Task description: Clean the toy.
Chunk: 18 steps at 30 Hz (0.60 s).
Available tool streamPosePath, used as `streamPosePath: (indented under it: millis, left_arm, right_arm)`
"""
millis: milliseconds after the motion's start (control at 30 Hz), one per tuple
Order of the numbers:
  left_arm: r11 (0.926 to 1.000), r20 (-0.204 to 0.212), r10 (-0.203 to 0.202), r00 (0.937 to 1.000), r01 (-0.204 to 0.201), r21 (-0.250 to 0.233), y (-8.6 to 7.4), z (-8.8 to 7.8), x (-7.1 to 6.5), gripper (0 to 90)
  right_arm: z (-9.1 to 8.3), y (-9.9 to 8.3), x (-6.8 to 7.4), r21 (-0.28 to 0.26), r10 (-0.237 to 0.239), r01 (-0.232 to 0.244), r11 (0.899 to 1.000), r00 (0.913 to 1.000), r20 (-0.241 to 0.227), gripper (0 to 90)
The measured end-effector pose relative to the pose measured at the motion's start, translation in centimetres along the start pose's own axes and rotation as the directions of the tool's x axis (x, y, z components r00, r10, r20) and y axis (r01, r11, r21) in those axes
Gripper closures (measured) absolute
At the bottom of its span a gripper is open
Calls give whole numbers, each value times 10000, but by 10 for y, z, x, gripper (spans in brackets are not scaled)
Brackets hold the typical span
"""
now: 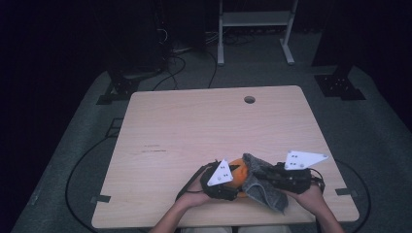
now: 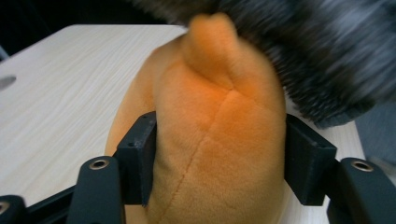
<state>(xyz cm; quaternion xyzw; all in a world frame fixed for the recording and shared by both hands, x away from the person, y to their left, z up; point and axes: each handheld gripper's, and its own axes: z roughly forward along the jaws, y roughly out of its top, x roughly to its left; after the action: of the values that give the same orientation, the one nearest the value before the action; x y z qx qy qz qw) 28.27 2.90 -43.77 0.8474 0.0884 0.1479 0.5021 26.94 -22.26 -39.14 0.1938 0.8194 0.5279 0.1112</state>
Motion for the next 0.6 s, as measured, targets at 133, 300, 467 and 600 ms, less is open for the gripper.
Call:
streamPosePath:
  millis: [133, 300, 467, 600]
  left_arm:
    - [10000, 156, 21, 9999, -21, -31, -3, -4, 1, 394]
    - [9998, 186, 50, 9998, -47, -168, 2, -1, 0, 255]
    - [9996, 74, 206, 9998, -204, -200, 0, -1, -2, 255]
    - [9994, 141, 345, 9993, -345, -19, -1, -4, -2, 343]
  right_arm:
    - [-2, -12, -13, -58, 510, -508, 9987, 9980, 384, 812]
    - [-9, -32, -32, 336, 1338, -1376, 9899, 9861, 987, 813]
    - [-9, -17, -21, -556, 1358, -1407, 9885, 9872, -840, 812]
    - [-1, -12, -17, -253, 848, -853, 9960, 9962, -216, 811]
